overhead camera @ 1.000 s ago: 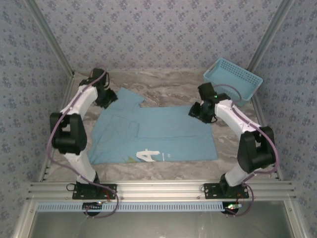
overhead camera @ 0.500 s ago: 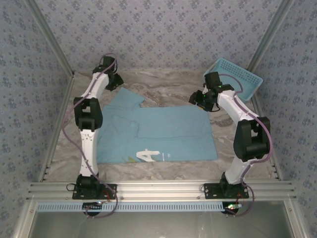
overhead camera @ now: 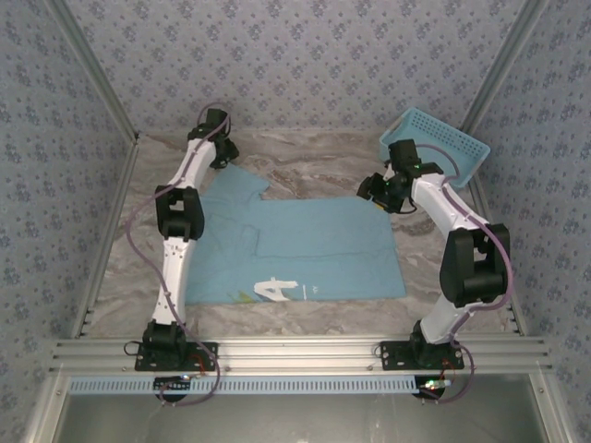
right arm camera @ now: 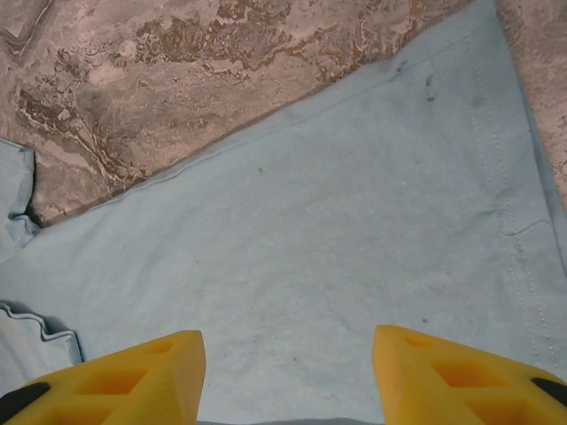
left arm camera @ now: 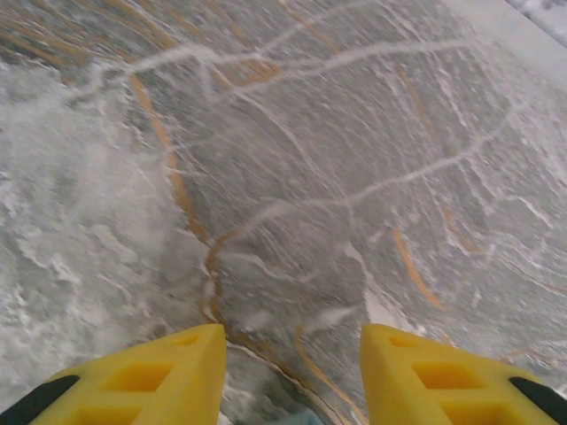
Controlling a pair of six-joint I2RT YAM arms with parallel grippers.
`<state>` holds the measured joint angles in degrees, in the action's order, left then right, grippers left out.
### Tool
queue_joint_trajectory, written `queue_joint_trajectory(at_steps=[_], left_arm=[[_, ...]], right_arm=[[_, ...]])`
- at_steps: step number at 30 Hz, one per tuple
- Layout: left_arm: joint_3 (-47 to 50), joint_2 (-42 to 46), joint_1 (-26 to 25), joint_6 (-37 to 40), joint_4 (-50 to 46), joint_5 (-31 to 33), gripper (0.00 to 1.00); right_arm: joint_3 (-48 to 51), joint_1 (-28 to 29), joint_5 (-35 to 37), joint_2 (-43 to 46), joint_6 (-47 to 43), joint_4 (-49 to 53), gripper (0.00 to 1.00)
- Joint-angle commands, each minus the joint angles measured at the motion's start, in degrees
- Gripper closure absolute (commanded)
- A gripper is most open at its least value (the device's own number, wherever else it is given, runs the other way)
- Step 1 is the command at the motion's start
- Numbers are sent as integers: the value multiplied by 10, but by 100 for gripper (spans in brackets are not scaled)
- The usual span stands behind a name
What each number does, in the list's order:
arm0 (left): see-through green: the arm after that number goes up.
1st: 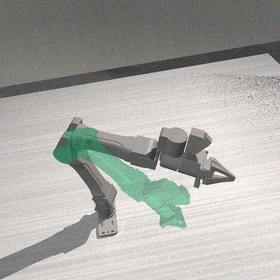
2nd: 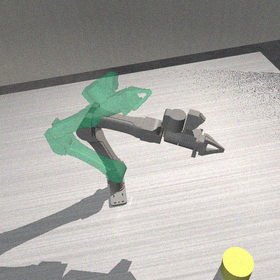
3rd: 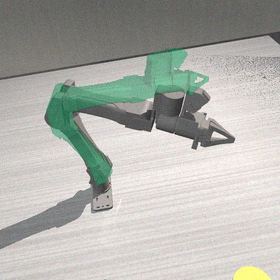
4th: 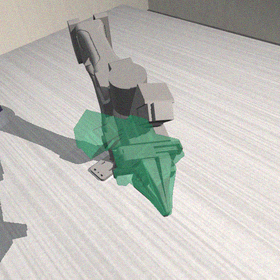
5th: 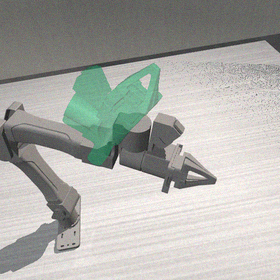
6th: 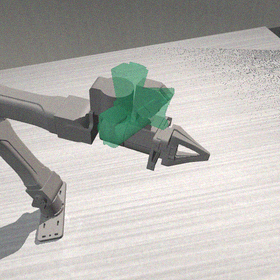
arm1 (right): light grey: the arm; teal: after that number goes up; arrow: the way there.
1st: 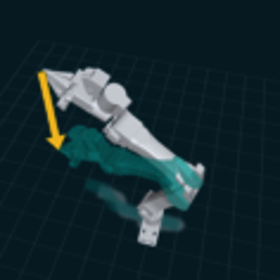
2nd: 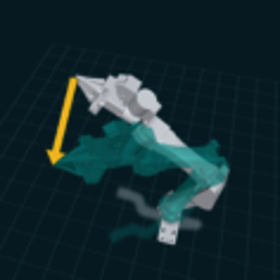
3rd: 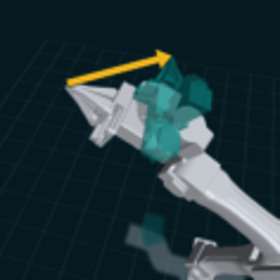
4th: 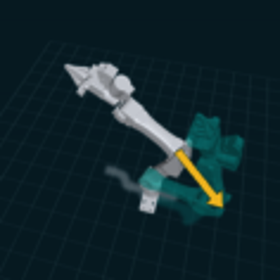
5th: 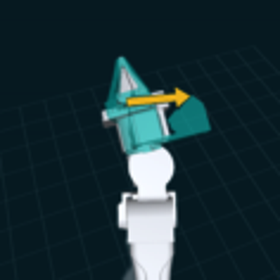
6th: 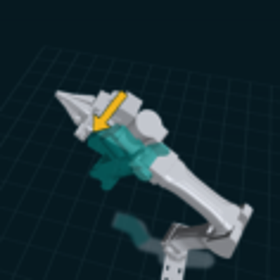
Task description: Fold and stack the t-shirts
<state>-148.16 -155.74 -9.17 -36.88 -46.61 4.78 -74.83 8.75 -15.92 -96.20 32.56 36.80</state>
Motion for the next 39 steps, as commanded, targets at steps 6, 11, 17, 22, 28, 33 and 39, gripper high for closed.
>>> queue_joint_trajectory(at_steps=[6, 11, 17, 22, 28, 33, 39], left_arm=[[-20, -27, -26, 20, -116, 51, 63], [-47, -44, -25, 17, -161, 64, 76], [-63, -39, -27, 34, -162, 53, 99], [-64, 0, -31, 56, -155, 68, 100], [-62, 53, -35, 86, -159, 75, 100], [-39, 96, -37, 91, -162, 71, 100], [-10, 131, -41, 87, -166, 37, 100]], right_arm=[[9, -5, -10, 13, 10, -9, 45], [3, -5, -8, 8, 12, -11, 45], [0, -10, 11, 3, 11, -9, 46], [-12, -21, 51, -26, 3, -15, 47], [-49, -27, 120, -80, -6, -10, 49], [-100, -28, 179, -134, -21, 18, 47], [-156, -29, 213, -201, -39, 33, 45]])
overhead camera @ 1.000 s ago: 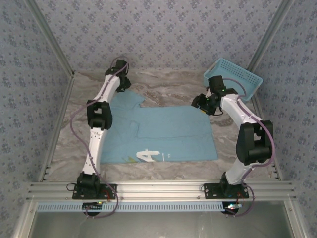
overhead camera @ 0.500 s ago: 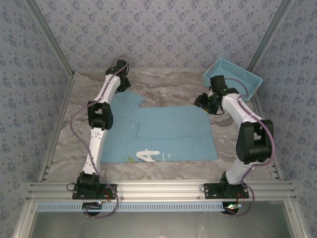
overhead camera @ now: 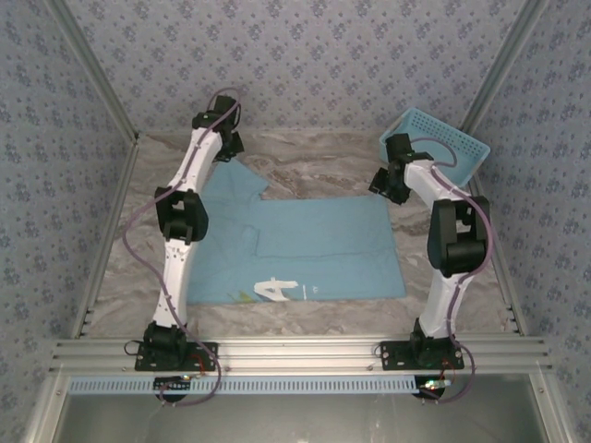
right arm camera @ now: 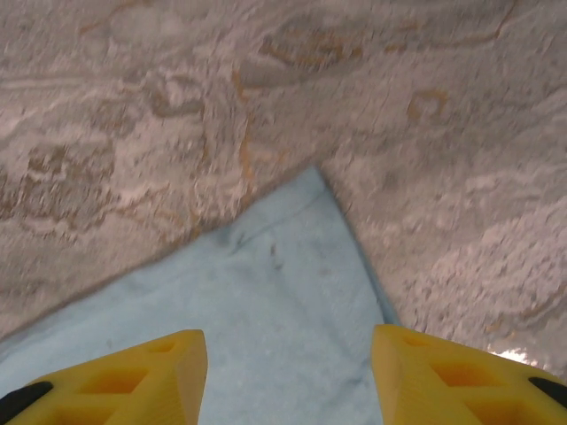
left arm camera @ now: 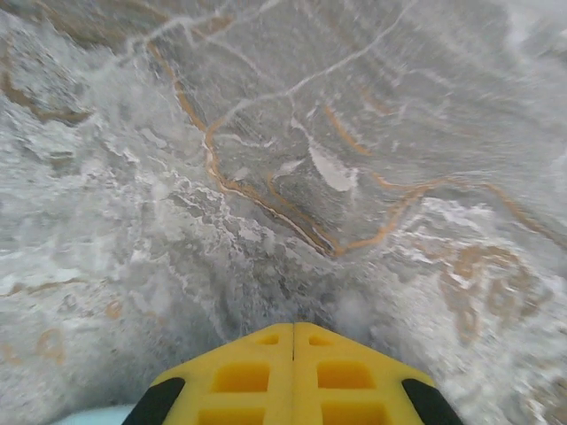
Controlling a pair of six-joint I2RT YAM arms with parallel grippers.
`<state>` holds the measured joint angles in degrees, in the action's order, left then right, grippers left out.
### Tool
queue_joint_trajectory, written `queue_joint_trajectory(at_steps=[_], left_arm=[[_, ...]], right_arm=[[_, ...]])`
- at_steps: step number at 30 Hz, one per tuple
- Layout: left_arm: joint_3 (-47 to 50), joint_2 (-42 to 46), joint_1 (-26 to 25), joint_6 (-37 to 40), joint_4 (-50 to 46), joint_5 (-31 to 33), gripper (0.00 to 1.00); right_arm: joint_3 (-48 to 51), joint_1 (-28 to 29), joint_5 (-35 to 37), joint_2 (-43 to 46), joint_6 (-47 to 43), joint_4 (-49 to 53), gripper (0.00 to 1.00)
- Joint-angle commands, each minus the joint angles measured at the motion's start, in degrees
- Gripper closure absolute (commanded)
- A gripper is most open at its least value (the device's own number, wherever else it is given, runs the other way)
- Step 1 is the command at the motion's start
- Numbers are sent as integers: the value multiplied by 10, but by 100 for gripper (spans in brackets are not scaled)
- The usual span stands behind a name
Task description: Fold and stack the t-shirts
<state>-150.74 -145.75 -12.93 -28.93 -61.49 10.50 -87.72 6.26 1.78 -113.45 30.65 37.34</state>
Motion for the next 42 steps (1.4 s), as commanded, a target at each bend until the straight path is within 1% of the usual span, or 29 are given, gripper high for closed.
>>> queue_joint_trajectory(at_steps=[1, 4, 7, 11, 14, 22, 27, 30, 31, 35, 38, 40, 42], left_arm=[[17, 33, -3, 6, -19, -27, 100], [17, 36, -3, 6, -26, -46, 100], [18, 41, -3, 7, -39, -49, 100], [19, 45, -4, 12, -48, -60, 100], [23, 44, -3, 12, -52, -69, 100], [45, 41, -3, 12, -48, -78, 100], [70, 42, 3, 4, -44, -92, 100], [85, 46, 7, 3, -40, -98, 100], [90, 48, 9, 2, -37, -103, 100], [96, 52, 17, 1, -39, -111, 100], [113, 70, 25, 7, -31, -125, 100], [145, 92, 29, 19, -10, -157, 100], [167, 111, 35, 26, -13, -183, 100]], right_arm=[[-37, -4, 37, -42, -24, 30, 45], [-57, -5, 38, -71, -34, 27, 49], [-77, -7, 39, -93, -42, 28, 51], [-97, -8, 34, -113, -47, 34, 55], [-101, -6, 32, -121, -46, 36, 59], [-109, -7, 28, -139, -49, 35, 60], [-123, -6, 24, -155, -58, 41, 64], [-123, -6, 18, -157, -63, 37, 72], [-123, -6, 17, -156, -65, 37, 76], [-117, -6, 23, -135, -74, 31, 100], [-101, -5, 28, -104, -82, 15, 100], [-83, -2, 28, -81, -92, 6, 100], [-67, 2, 20, -59, -106, -4, 100]])
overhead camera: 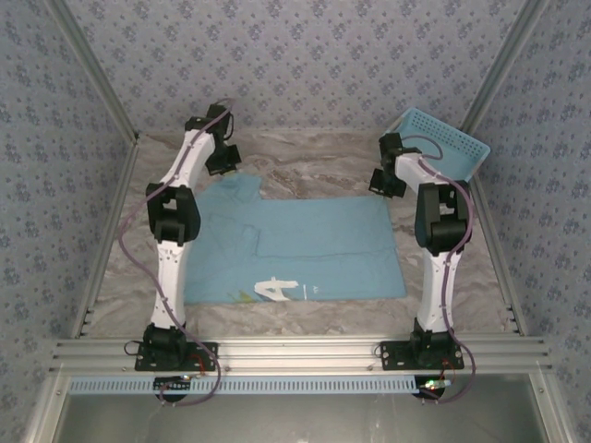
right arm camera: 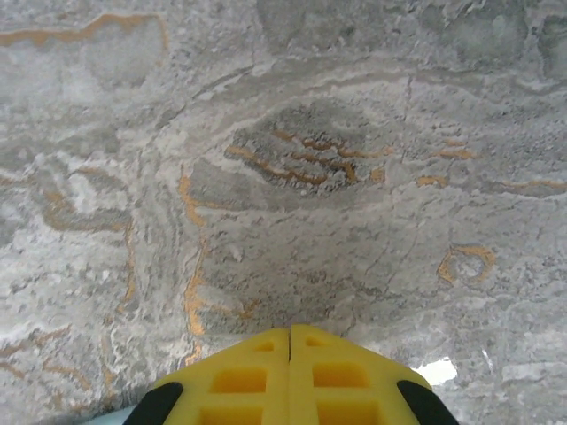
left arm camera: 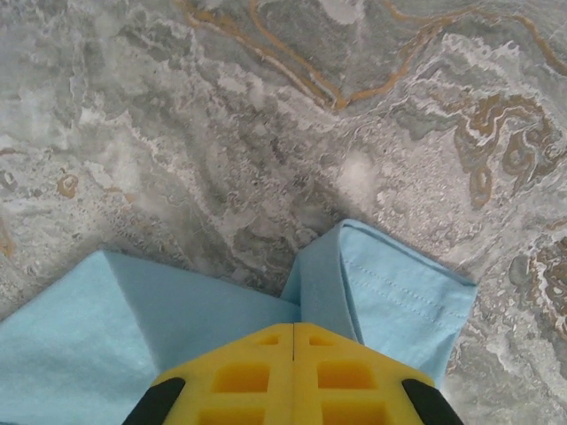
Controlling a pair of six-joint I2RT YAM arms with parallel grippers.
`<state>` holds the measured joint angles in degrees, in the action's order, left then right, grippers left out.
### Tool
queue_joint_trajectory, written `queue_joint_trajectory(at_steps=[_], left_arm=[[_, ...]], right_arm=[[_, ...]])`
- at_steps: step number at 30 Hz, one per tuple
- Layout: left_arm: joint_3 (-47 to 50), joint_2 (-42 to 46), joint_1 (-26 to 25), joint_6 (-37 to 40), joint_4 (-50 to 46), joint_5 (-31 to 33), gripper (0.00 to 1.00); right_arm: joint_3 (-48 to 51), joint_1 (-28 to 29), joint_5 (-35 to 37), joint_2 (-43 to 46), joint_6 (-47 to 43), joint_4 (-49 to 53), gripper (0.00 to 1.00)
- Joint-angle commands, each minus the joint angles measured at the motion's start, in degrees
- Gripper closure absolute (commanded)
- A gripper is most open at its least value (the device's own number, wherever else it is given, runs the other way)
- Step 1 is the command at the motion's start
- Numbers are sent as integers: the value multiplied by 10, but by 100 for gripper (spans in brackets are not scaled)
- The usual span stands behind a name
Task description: Fold and stack the t-shirts
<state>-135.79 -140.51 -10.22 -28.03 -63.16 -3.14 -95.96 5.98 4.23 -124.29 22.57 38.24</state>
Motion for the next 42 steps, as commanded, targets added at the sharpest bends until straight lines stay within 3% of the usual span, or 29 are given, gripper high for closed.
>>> queue_joint_trajectory(at_steps=[1, 19, 32, 42], left_arm=[[27, 68, 10, 22, -5, -50, 100], [509, 478, 54, -34, 26, -84, 100], [680, 711, 54, -87, -16, -45, 100], [776, 796, 34, -132, -17, -53, 100]], right_arm=[[24, 7, -9, 60, -28, -14, 100], [202, 23, 16, 252, 93, 51, 100], [346, 39, 31, 381, 113, 84, 100], [398, 41, 36, 400, 114, 89, 100]])
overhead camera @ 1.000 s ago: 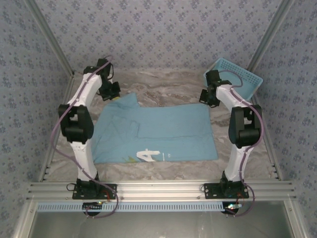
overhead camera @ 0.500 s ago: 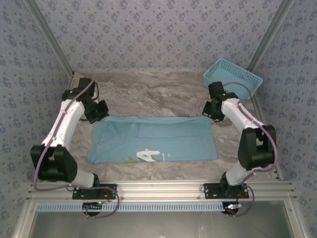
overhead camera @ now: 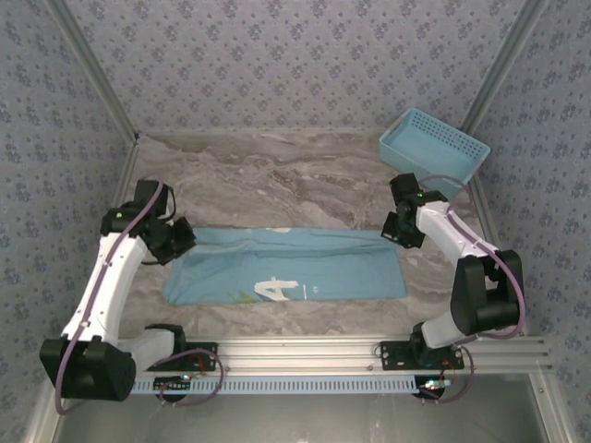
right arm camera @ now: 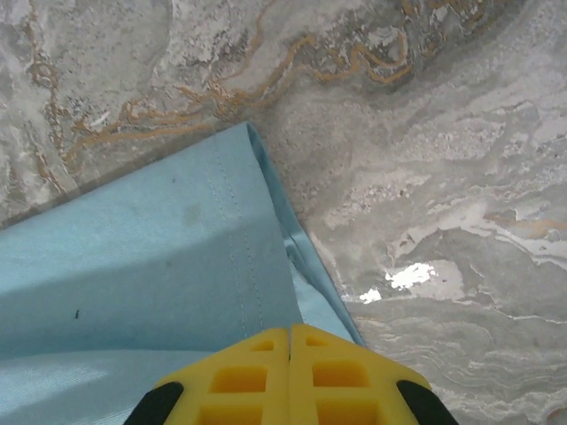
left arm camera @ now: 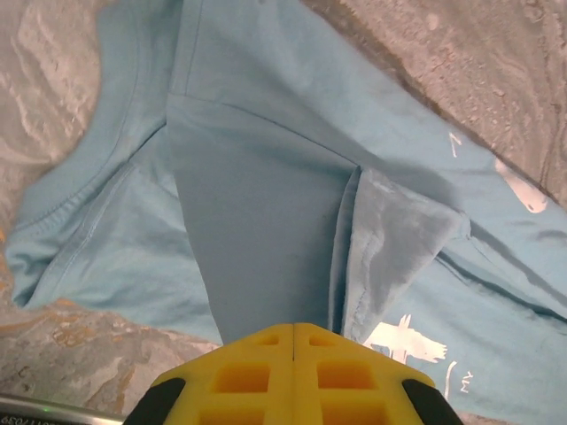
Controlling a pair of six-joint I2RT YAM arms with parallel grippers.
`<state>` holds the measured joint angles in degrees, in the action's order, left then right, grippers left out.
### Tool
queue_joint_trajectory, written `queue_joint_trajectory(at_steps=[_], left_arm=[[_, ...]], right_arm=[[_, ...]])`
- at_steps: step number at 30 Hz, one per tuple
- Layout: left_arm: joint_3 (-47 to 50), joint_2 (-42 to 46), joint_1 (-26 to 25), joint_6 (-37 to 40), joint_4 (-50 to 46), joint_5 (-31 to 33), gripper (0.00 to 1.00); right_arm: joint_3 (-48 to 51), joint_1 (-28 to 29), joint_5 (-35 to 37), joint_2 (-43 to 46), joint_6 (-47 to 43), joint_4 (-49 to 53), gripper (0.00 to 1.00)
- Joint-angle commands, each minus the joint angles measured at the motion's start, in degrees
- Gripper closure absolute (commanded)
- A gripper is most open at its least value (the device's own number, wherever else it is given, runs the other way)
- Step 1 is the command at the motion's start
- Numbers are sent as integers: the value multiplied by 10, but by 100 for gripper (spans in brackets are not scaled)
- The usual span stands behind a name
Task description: Fold and stack the t-shirts
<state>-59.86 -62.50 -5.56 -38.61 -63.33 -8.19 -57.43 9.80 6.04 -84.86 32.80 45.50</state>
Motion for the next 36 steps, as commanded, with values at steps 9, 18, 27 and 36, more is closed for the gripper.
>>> queue_joint_trajectory(at_steps=[9, 18, 27, 36], left_arm=[[71, 104, -64, -113, -64, 82, 100], [102, 122, -93, -148, -61, 81, 100], [106, 139, -165, -223, -100, 141, 100], [135, 152, -200, -275, -96, 168, 100]], right_arm=[[11, 3, 47, -6, 2, 29, 100], [6, 5, 63, -3, -10, 34, 100], [9, 8, 64, -8, -10, 33, 100], [25, 8, 59, -18, -5, 30, 100]])
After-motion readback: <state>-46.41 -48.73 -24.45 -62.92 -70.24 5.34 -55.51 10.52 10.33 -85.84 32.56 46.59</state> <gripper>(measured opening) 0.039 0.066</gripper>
